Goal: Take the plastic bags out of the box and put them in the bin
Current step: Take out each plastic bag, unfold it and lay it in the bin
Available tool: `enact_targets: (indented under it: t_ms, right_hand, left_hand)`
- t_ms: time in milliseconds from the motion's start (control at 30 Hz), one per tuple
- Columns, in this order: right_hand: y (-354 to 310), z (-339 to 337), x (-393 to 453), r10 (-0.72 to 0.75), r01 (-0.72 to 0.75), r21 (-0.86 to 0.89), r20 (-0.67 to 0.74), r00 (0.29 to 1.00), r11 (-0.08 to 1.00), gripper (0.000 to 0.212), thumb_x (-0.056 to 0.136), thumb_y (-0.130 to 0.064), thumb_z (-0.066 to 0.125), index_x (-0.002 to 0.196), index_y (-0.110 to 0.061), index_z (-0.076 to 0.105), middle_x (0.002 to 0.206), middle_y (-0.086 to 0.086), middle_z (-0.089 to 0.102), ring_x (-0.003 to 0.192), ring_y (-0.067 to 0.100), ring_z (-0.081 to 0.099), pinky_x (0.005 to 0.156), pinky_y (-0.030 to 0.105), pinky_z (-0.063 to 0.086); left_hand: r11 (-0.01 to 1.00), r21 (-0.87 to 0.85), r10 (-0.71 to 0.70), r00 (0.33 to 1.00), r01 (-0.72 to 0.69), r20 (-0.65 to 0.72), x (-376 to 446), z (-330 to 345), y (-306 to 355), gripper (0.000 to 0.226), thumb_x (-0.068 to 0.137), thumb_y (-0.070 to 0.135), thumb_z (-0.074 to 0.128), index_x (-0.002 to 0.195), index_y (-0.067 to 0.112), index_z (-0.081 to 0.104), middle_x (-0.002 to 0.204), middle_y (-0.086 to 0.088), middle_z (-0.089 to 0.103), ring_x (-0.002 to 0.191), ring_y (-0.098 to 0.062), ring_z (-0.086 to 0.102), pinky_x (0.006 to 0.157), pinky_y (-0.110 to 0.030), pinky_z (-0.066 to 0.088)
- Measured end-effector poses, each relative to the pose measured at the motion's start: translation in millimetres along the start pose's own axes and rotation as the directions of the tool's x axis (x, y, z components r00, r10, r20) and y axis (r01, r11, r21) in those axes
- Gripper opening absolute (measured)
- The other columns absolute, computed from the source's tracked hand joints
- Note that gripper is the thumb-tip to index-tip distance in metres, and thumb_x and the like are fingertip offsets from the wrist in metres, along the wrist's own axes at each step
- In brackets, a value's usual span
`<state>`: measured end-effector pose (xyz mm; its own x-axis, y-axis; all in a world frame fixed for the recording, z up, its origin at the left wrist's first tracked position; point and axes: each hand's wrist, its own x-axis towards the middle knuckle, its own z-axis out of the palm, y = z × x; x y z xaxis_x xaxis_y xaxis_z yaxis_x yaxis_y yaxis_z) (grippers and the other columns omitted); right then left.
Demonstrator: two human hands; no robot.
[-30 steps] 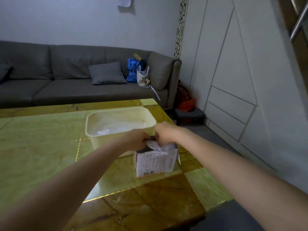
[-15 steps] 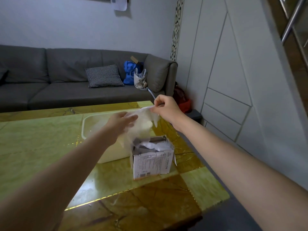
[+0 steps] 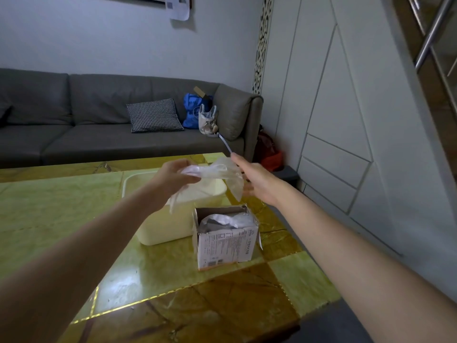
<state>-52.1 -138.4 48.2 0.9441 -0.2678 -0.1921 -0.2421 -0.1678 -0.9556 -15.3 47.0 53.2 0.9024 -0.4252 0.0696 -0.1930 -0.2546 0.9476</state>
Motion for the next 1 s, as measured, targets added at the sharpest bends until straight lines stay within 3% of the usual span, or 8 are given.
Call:
enact_targets:
  t_ms: [100, 233, 433, 500, 600, 733, 867, 1000]
  right_hand:
    - [5.1, 0.8, 0.1, 0.011, -0.022, 0.047, 0.224, 0.975, 0.999, 0.057, 0.085, -0.054, 0.059, 0.12, -0.009, 0.061, 0.094, 0.006, 0.067, 0.087, 0.02, 0.061, 0.079, 0.034, 0.046]
    - [-5.5, 7.7, -4.0, -0.117, 0.104, 0.085, 0.165, 0.979, 0.991, 0.012, 0.089, -0.01, 0.062, 0.096, -0.002, 0.068, 0.076, 0.002, 0.063, 0.067, 0.012, 0.057, 0.057, 0.022, 0.048]
    - [-18.0, -5.0, 2.1, -0.231, 0.269, 0.37, -0.144, 0.962, 0.889, 0.018, 0.093, -0.003, 0.054, 0.075, -0.004, 0.057, 0.057, 0.004, 0.061, 0.057, 0.013, 0.057, 0.052, 0.02, 0.047]
    - [-20.9, -5.2, 3.2, -0.243, 0.299, 0.329, -0.201, 0.949, 0.896, 0.018, 0.094, -0.005, 0.053, 0.076, -0.007, 0.055, 0.055, 0.001, 0.059, 0.056, 0.012, 0.056, 0.051, 0.019, 0.046]
    - [-25.8, 3.8, 6.6, -0.297, 0.342, 0.165, -0.248, 0.922, 0.925, 0.015, 0.094, -0.004, 0.05, 0.081, -0.013, 0.051, 0.082, 0.009, 0.065, 0.061, 0.014, 0.056, 0.051, 0.02, 0.045]
    - [-37.0, 26.5, 7.0, -0.465, 0.459, -0.072, -0.13, 0.876, 0.885, 0.024, 0.092, 0.006, 0.045, 0.094, -0.017, 0.044, 0.106, 0.014, 0.059, 0.055, 0.009, 0.055, 0.045, 0.016, 0.042]
    - [-52.2, 49.1, 2.3, -0.522, 0.524, -0.029, 0.066, 0.85, 0.851, 0.042, 0.087, 0.016, 0.04, 0.102, -0.022, 0.05, 0.104, 0.014, 0.058, 0.053, 0.011, 0.054, 0.045, 0.02, 0.042]
    - [-65.2, 62.0, 0.6, -0.519, 0.511, 0.093, 0.216, 0.827, 0.854, 0.04, 0.089, 0.014, 0.038, 0.084, -0.016, 0.064, 0.114, 0.01, 0.059, 0.058, 0.01, 0.054, 0.05, 0.017, 0.044]
  left_hand:
    - [0.993, 0.098, 0.064, 0.998, -0.066, 0.03, 2.2, 2.2, -0.7, 0.01, 0.085, 0.001, 0.059, 0.085, 0.011, 0.059, 0.082, -0.004, 0.056, 0.079, -0.018, 0.053, 0.064, -0.021, 0.044]
    - [0.868, 0.464, 0.171, 0.984, -0.176, 0.054, 5.0, 5.8, -6.5, 0.015, 0.082, 0.001, 0.064, 0.094, 0.009, 0.061, 0.082, 0.001, 0.056, 0.069, -0.01, 0.049, 0.055, -0.014, 0.035]
    - [0.967, 0.252, 0.014, 0.974, 0.044, -0.225, 12.2, -29.1, -36.1, 0.026, 0.09, 0.003, 0.052, 0.116, 0.007, 0.056, 0.096, -0.008, 0.06, 0.069, -0.013, 0.056, 0.06, -0.023, 0.045]
    - [0.978, 0.163, -0.062, 0.926, 0.132, -0.373, 16.4, -44.1, -43.6, 0.032, 0.09, -0.001, 0.048, 0.121, 0.001, 0.054, 0.098, -0.011, 0.058, 0.065, -0.012, 0.055, 0.057, -0.023, 0.042]
    - [0.993, 0.053, -0.071, 0.889, 0.106, -0.452, 20.5, -50.4, -39.6, 0.034, 0.09, 0.005, 0.05, 0.125, 0.001, 0.05, 0.101, -0.01, 0.055, 0.066, -0.012, 0.055, 0.056, -0.023, 0.042]
    - [0.982, -0.19, -0.074, 0.953, 0.018, -0.295, 20.4, -36.7, -15.9, 0.052, 0.093, 0.025, 0.053, 0.14, 0.012, 0.034, 0.117, -0.007, 0.05, 0.073, -0.014, 0.058, 0.061, -0.023, 0.05]
    - [0.948, -0.279, -0.177, 0.982, 0.152, -0.064, 22.3, -27.2, -15.0, 0.079, 0.084, 0.024, 0.064, 0.146, 0.026, 0.016, 0.122, -0.008, 0.049, 0.072, -0.016, 0.066, 0.053, -0.02, 0.056]
    - [0.916, -0.314, -0.223, 0.968, 0.249, 0.117, 26.9, -41.4, -28.9, 0.051, 0.087, 0.026, 0.059, 0.132, 0.007, 0.043, 0.125, -0.016, 0.053, 0.075, -0.017, 0.065, 0.065, -0.026, 0.055]
